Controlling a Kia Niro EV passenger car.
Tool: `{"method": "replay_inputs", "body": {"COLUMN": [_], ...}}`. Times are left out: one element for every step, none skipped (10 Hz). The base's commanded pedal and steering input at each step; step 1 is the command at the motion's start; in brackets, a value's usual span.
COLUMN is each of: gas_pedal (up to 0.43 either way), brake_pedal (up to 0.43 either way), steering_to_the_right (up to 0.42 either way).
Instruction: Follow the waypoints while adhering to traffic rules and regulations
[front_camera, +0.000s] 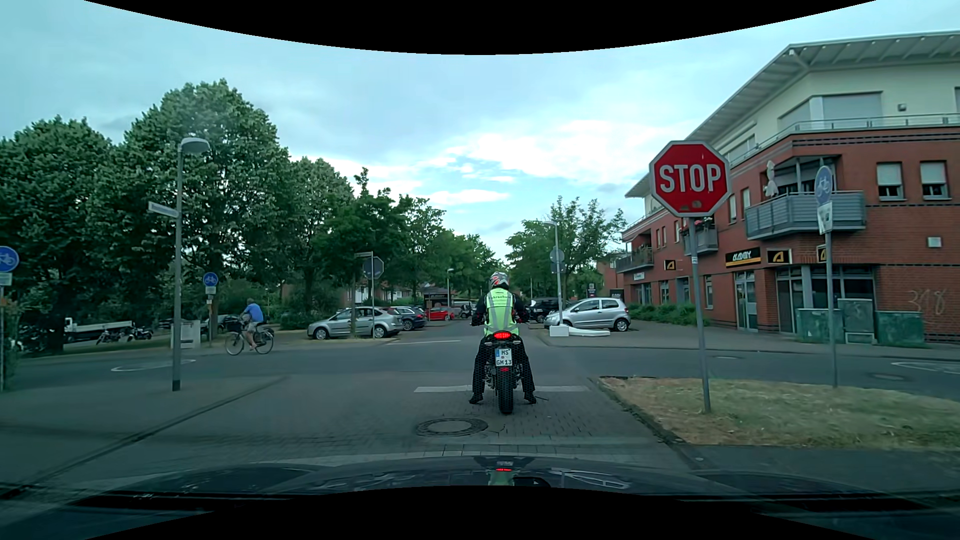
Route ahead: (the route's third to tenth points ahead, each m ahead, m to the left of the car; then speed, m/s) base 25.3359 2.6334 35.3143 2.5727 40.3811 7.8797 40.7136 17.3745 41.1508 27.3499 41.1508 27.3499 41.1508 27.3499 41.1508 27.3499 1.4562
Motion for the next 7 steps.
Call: {"method": "replay_inputs", "body": {"gas_pedal": [0.000, 0.000, 0.000, 0.000, 0.000, 0.000, 0.000], "brake_pedal": [0.238, 0.238, 0.244, 0.238, 0.238, 0.238, 0.232], "steering_to_the_right": [0.006, 0.006, 0.006, 0.006, 0.006, 0.006, 0.006]}}
